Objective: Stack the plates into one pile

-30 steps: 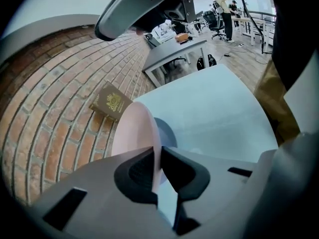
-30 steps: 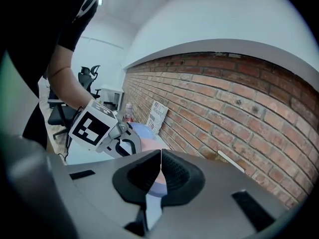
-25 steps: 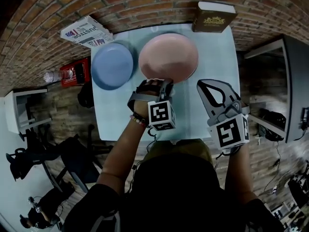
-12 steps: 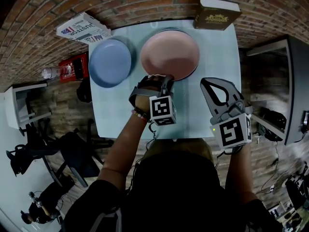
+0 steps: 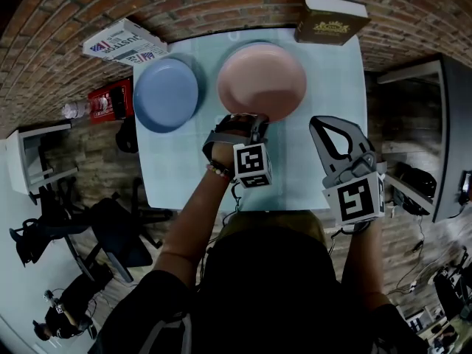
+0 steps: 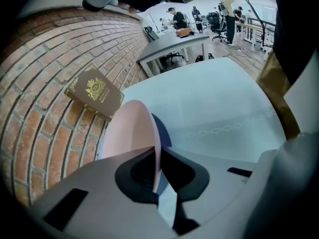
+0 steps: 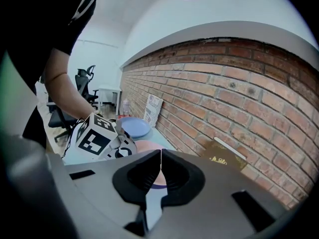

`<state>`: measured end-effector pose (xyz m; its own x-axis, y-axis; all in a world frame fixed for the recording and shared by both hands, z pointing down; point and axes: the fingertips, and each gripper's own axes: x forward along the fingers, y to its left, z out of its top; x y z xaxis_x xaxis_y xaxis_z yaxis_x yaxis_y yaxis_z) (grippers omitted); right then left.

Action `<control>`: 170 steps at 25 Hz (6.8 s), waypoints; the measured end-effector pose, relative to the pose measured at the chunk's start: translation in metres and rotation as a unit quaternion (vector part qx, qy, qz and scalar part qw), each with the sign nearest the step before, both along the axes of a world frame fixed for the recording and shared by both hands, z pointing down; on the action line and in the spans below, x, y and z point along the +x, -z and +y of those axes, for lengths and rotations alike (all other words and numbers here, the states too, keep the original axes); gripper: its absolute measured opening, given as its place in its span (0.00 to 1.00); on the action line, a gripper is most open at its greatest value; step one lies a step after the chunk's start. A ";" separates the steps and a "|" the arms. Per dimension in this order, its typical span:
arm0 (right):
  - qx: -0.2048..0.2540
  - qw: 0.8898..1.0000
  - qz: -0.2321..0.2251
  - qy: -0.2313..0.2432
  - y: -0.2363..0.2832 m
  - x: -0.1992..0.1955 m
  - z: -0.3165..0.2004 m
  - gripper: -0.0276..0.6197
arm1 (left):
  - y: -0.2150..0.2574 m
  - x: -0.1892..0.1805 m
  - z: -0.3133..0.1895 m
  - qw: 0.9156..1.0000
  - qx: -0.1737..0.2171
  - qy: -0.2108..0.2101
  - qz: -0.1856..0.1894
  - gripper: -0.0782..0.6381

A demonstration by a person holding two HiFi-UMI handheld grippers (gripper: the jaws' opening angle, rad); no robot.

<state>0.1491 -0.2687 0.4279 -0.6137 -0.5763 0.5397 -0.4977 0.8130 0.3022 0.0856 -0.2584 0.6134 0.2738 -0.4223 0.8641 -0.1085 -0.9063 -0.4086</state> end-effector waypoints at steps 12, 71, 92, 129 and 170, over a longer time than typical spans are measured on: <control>-0.005 1.000 0.001 0.005 -0.005 0.002 0.001 0.10 | -0.026 -0.008 0.001 0.999 0.000 0.035 -0.003 0.16; 0.118 0.990 -0.029 0.067 0.110 -0.153 0.117 0.10 | 0.269 -0.124 0.094 0.962 0.181 0.114 0.172 0.14; 0.133 0.988 -0.025 0.073 0.118 -0.221 0.147 0.10 | 0.285 -0.179 0.124 0.957 0.195 0.100 0.188 0.14; 0.125 0.979 -0.022 0.159 0.109 -0.300 0.156 0.10 | 0.222 -0.283 0.116 0.955 0.159 0.210 0.139 0.14; 0.065 0.990 0.049 0.116 0.064 -0.255 0.090 0.10 | -0.061 -0.300 0.023 0.979 -0.055 0.198 -0.002 0.32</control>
